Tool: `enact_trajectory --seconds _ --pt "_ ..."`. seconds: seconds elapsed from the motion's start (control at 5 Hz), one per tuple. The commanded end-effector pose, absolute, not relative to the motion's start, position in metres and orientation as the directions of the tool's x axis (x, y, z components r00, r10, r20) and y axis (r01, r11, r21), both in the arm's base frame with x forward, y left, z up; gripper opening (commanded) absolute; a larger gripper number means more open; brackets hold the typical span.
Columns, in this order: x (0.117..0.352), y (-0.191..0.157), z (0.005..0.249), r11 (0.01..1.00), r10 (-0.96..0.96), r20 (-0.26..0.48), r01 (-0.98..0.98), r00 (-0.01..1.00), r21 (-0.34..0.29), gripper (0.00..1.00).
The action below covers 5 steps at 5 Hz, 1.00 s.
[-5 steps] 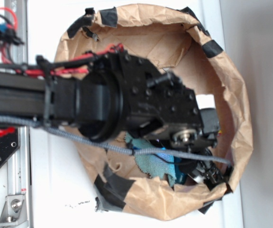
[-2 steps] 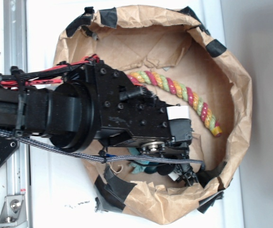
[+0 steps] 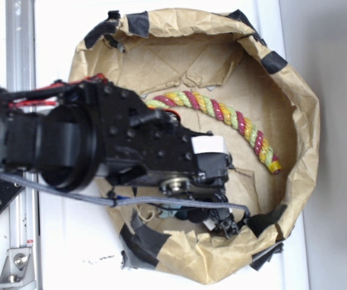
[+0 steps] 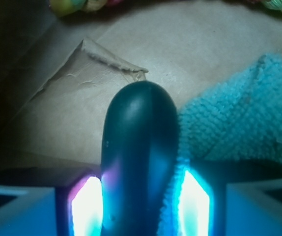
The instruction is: Grab the plastic pickle.
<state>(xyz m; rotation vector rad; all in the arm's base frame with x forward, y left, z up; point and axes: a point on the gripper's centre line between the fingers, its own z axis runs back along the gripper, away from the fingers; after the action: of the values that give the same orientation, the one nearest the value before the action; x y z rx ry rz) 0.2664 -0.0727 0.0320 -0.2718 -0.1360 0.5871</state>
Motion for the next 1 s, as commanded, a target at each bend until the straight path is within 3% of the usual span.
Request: enact_trajectory --seconds 0.0,0.2,0.6,0.8 --pt "0.27 -0.051 0.076 0.792 0.556 0.15 -0.467 0.818 -0.393 0.0" --pt "0.277 -0.046 0.089 0.812 0.537 0.168 -0.453 0.826 -0.367 1.0" --pt "0.286 -0.059 0.078 0.849 0.487 0.185 -0.412 0.854 -0.332 1.0" --pt "0.307 -0.071 0.073 0.901 0.343 0.269 -0.234 0.9 -0.366 1.0"
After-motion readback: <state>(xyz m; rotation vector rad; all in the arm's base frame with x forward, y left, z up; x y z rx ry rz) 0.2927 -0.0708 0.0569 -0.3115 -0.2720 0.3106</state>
